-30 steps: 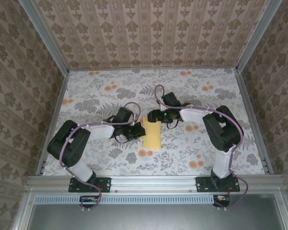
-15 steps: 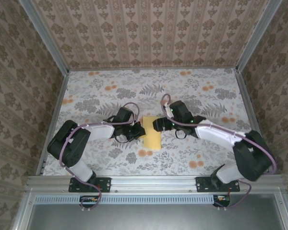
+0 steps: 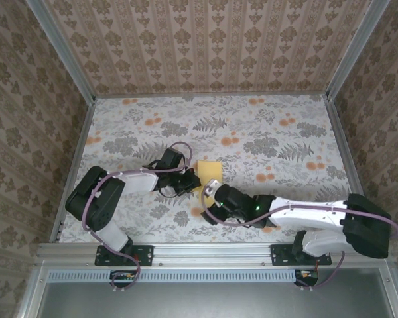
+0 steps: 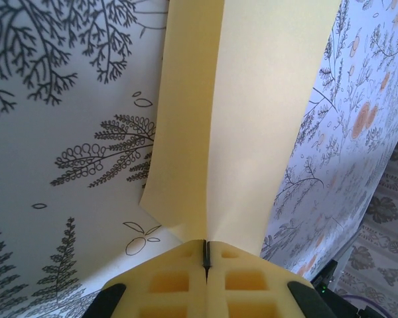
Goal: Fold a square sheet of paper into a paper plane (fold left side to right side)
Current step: Third fold the triangle at the center of the table.
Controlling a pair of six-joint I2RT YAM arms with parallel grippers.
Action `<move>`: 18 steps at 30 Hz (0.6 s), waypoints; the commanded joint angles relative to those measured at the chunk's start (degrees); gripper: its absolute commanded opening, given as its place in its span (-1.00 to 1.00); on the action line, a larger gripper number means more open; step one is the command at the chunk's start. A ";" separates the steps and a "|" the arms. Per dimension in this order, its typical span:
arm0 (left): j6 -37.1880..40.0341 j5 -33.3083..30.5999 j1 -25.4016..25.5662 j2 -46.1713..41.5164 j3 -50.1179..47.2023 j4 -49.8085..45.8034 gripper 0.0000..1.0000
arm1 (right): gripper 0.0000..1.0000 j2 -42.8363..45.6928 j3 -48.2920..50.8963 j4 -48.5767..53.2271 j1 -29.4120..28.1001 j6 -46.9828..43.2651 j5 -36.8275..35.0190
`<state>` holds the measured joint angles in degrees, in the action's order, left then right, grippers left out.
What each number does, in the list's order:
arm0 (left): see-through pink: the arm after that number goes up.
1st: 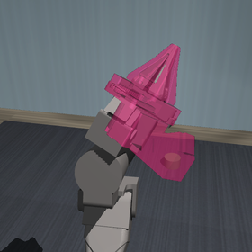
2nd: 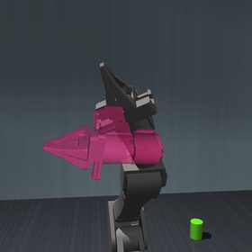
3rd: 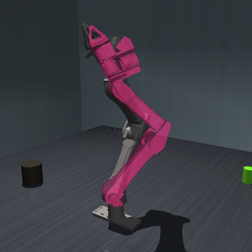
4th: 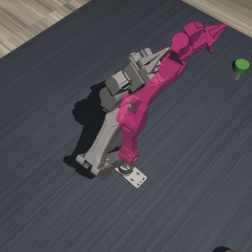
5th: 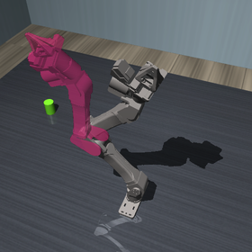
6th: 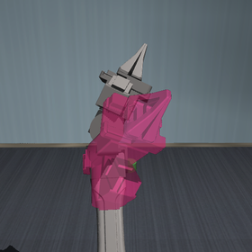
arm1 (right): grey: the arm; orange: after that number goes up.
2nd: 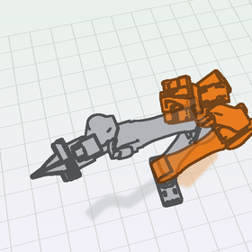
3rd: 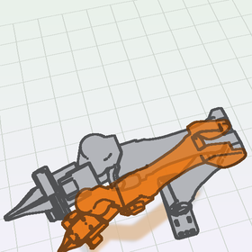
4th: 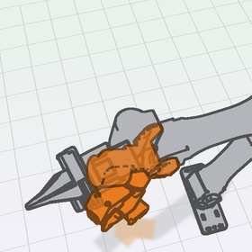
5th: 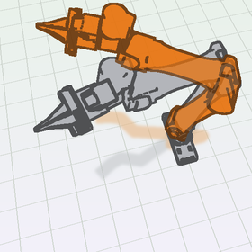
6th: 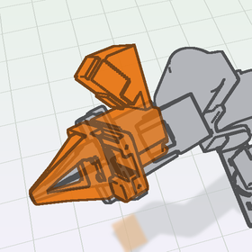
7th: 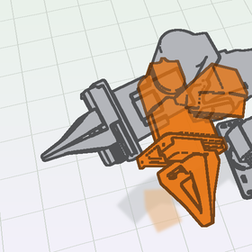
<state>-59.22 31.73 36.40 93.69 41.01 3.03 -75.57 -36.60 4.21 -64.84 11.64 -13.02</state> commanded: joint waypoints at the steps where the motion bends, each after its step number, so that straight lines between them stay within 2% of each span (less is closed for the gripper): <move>1: -1.07 0.09 0.42 -0.83 -0.06 -1.09 -0.96 | 0.65 -5.17 -2.13 -0.52 -2.63 -2.82 -5.68; 8: -1.09 0.16 0.59 -0.96 -0.06 -1.12 -0.96 | 0.65 -13.22 -6.12 -2.44 -3.80 -4.92 -6.69; 18: -1.15 0.23 0.67 -0.87 -0.10 -1.01 -0.96 | 0.58 -17.28 -8.74 -3.46 -3.66 -6.37 -9.33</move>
<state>-59.61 31.73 36.73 93.69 41.01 3.01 -91.64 -43.68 1.43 -68.31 6.31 -19.55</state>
